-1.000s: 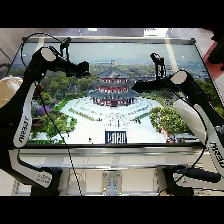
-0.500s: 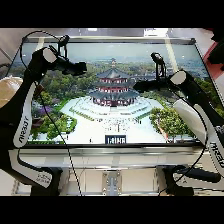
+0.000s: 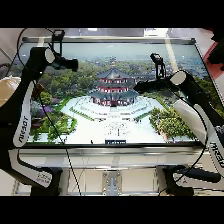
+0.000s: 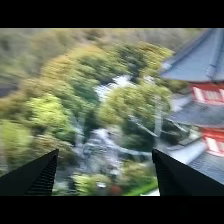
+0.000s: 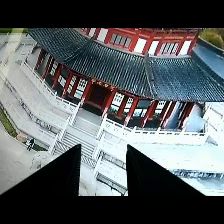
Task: Fold the shirts.
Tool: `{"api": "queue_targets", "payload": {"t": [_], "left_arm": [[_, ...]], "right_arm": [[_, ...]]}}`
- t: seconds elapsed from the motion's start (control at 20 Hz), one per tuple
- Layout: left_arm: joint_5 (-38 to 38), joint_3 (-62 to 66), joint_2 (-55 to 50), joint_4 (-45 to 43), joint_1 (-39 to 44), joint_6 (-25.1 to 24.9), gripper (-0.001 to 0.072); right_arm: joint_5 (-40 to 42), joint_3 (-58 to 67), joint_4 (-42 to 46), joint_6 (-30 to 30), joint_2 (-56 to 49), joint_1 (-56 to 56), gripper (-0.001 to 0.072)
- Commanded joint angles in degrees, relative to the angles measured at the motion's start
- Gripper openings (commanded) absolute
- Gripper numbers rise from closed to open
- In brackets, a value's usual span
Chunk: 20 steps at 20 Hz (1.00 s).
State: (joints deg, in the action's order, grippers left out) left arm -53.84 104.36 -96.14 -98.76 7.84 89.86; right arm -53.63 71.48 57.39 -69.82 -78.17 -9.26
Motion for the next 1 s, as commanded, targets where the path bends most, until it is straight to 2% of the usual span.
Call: {"api": "queue_targets", "payload": {"t": [0.0,0.15,0.25,0.35,0.45,0.55,0.6,0.75,0.95], "left_arm": [[-2.0,5.4,0.0,-27.7,-5.1,9.9,0.0660],[-5.9,6.4,0.0,-27.6,-17.3,13.9,0.0660],[-7.0,6.4,-0.3,-21.8,-26.5,16.1,0.0660],[-7.9,6.3,-0.6,-11.3,-36.3,17.1,0.0660],[-8.1,6.0,-1.2,4.0,-46.3,17.1,0.0660],[-9.0,6.0,-2.9,17.7,-54.0,15.7,0.0660],[-10.6,6.0,-4.2,22.4,-57.2,12.9,0.0660],[-16.2,6.0,-9.3,25.6,-61.7,8.4,0.0662],[-15.0,6.0,-15.6,30.0,-61.7,5.1,0.0662]], "right_arm": [[-3.7,0.0,3.1,0.0,0.0,0.0,0.0341],[-4.5,0.0,5.9,-1.0,0.0,0.0,0.0341],[-4.2,0.0,6.5,-1.0,0.0,0.0,0.0342],[-3.3,0.0,6.5,-1.1,0.0,0.0,0.0341],[-1.4,0.0,6.5,-1.6,0.0,0.0,0.0342],[0.7,0.0,6.5,-4.1,0.0,0.0,0.0342],[1.3,0.0,6.5,-5.0,0.0,0.0,0.0342],[2.1,0.0,6.5,-8.1,0.0,0.0,0.0342],[2.1,0.0,6.4,-12.1,0.0,0.0,0.0342]]}}
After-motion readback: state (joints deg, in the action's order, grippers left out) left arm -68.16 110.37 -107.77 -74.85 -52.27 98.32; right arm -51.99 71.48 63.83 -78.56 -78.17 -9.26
